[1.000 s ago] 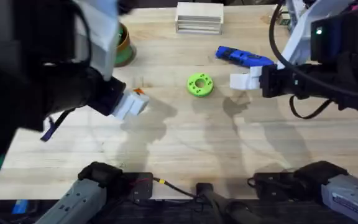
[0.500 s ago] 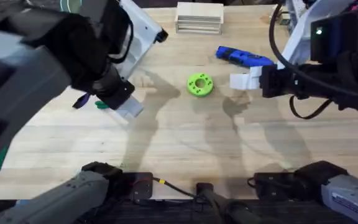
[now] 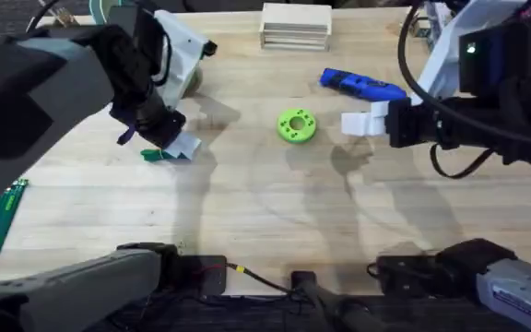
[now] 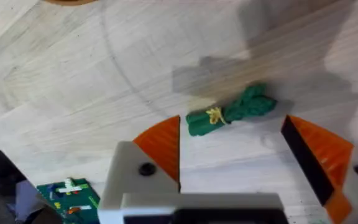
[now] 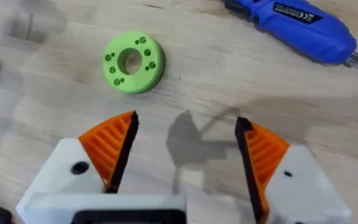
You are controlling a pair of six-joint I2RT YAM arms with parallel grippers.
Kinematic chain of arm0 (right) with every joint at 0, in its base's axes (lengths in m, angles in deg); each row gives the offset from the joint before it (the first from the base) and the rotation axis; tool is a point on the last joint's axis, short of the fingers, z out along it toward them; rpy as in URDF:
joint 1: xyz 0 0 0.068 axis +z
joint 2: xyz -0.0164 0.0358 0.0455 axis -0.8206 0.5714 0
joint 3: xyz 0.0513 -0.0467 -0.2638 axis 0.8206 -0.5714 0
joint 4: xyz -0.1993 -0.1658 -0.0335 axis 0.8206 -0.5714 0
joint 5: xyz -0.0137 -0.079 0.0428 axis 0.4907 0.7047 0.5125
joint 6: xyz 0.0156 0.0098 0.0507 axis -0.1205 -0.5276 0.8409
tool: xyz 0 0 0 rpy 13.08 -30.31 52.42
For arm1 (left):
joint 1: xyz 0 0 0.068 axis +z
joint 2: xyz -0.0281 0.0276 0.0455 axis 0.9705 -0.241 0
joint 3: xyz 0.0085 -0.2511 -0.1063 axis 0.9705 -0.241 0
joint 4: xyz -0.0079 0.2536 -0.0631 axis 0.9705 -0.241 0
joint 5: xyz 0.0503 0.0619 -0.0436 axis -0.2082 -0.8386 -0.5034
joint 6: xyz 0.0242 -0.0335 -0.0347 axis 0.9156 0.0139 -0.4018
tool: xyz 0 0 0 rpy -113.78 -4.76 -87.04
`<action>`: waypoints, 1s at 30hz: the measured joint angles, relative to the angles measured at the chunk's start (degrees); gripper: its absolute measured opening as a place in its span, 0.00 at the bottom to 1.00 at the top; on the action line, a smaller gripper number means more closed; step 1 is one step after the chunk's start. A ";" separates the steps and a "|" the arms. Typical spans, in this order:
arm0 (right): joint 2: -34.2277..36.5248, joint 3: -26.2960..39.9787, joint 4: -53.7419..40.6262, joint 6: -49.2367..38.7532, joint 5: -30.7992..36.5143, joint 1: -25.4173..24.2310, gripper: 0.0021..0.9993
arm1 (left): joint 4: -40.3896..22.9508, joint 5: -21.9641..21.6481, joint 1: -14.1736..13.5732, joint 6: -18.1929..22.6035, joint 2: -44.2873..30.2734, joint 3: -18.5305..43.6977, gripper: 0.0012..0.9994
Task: Pick up the gripper from the table and insert it into the empty holder that is missing its gripper. Then pick up a screw, insert it into the mounting hole, and use the screwdriver to tighten it. Finally, clean up the table by picking up the vegetable and placing it into the bucket.
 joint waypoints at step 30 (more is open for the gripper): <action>2.87 0.02 -1.29 0.02 0.00 0.00 0.99 | 13.53 14.15 11.31 10.94 -1.19 -10.61 0.99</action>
